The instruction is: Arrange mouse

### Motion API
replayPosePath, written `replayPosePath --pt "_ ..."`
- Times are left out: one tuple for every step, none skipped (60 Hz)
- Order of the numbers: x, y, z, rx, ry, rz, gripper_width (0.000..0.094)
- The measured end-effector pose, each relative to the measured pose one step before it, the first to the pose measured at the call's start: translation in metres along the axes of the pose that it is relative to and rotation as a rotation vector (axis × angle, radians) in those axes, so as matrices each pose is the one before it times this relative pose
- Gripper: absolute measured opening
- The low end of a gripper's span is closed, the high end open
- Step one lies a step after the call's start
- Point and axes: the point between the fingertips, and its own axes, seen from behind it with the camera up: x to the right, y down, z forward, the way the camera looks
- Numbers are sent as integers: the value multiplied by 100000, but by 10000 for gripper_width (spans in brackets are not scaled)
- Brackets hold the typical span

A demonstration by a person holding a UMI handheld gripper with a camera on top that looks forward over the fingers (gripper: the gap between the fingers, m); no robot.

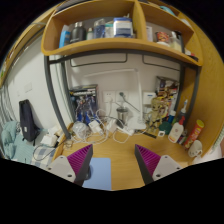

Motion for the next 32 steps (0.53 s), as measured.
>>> replayPosePath --pt "533 -117 -451 201 262 436 840" --pt "530 -73 -442 267 314 591 839" --pt "545 -171 -447 443 203 555 839" --pt "562 -193 -433 489 141 501 841" --pt "539 -143 -410 532 17 399 842" --pt "534 -139 -369 461 9 329 841" --pt "539 -108 -339 289 63 269 842" --pt "516 -79 -290 103 291 281 840" --pt "616 -33 -305 87 172 267 840" --pt "643 -20 -303 42 186 451 841" --pt "646 10 -280 3 272 437 838" --pt "553 -6 -267 19 376 456 839" --pt "637 11 -254 75 304 170 839" --pt "611 14 -222 87 299 66 839" --pt "608 36 -228 -6 190 179 840" --pt "590 48 -252 41 102 303 841" --pt "567 43 -250 -47 92 294 841" --pt "594 76 -229 -85 176 122 840" --pt "604 106 -231 -103 230 -58 839" --pt "625 114 -220 -75 221 -96 839" --pt "576 93 -246 5 373 -57 840" --pt "597 96 -218 59 125 -100 840" --pt "519 115 -253 74 187 -78 840" --pt "516 78 -205 -26 55 -198 839" --pt "508 99 -205 -48 51 -158 841" --pt "483 100 -189 -87 -52 -49 841" --pt "467 119 -197 -62 -99 -55 842" --pt "453 107 -189 -32 -120 -9 841" --pt "440 102 -201 10 -138 -84 840" --pt "406 83 -184 44 -83 -56 840" --pt "343 78 -192 46 -24 6 840" --pt "390 83 -131 17 -124 77 842"
